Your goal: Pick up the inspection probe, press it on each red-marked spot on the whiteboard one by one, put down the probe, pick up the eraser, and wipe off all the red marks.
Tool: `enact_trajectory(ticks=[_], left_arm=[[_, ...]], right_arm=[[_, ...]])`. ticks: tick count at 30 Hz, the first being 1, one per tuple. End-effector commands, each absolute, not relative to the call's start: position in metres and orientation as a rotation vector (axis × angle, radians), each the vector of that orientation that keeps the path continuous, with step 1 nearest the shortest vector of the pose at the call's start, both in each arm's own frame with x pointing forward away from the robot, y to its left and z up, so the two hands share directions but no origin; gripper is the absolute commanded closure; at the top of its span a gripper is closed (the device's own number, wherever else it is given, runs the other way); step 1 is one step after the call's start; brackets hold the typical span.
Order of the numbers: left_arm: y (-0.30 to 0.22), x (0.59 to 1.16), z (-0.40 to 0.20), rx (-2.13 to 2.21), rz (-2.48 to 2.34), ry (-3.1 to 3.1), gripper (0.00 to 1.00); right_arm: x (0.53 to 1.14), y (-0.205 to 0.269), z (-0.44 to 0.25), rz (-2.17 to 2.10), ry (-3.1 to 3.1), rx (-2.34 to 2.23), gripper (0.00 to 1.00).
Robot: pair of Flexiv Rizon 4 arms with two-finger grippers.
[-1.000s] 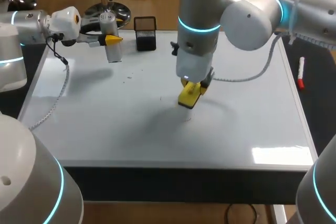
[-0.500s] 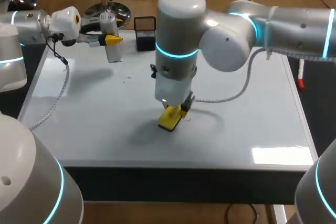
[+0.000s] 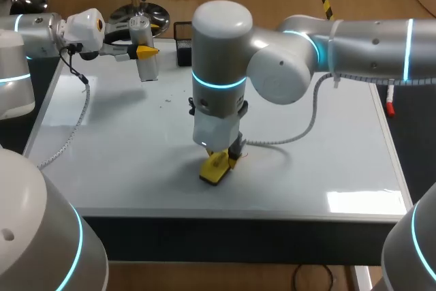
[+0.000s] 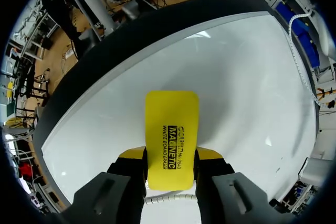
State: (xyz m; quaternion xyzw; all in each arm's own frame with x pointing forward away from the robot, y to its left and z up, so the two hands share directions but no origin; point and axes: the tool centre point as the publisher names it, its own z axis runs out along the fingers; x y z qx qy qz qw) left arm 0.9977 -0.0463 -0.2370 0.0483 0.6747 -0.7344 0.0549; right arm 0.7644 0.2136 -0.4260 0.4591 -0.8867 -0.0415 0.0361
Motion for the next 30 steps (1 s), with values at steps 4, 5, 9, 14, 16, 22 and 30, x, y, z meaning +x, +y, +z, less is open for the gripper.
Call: enact_trajectory(ticks=[4,5,9,14,16,22,30], left_arm=[[-0.047,0.997,-0.236,0.145,-2.227,2.049,1.00],[-0.047,0.997,-0.236,0.145,-2.227,2.049,1.00],[-0.047,0.997,-0.236,0.145,-2.227,2.049,1.00],[-0.047,0.997,-0.236,0.145,-2.227,2.049,1.00],[-0.047,0.997,-0.236,0.145,-2.227,2.049,1.00],[-0.047,0.997,-0.236,0.145,-2.227,2.049,1.00],[-0.047,0.997,-0.236,0.145,-2.227,2.049,1.00]], right_arm=[[0.760,0.206,-0.435,-0.111,-2.736,1.385,1.00],[0.759,0.204,-0.437,-0.110,-2.740,1.369,1.00],[0.755,0.195,-0.447,-0.109,-2.749,1.334,1.00],[0.750,0.182,-0.460,-0.135,-2.760,1.269,1.00],[0.750,0.174,-0.464,-0.150,-2.771,1.242,1.00],[0.758,0.151,-0.468,-0.156,-2.778,1.212,1.00],[0.775,0.131,-0.472,-0.150,-2.758,1.209,1.00]])
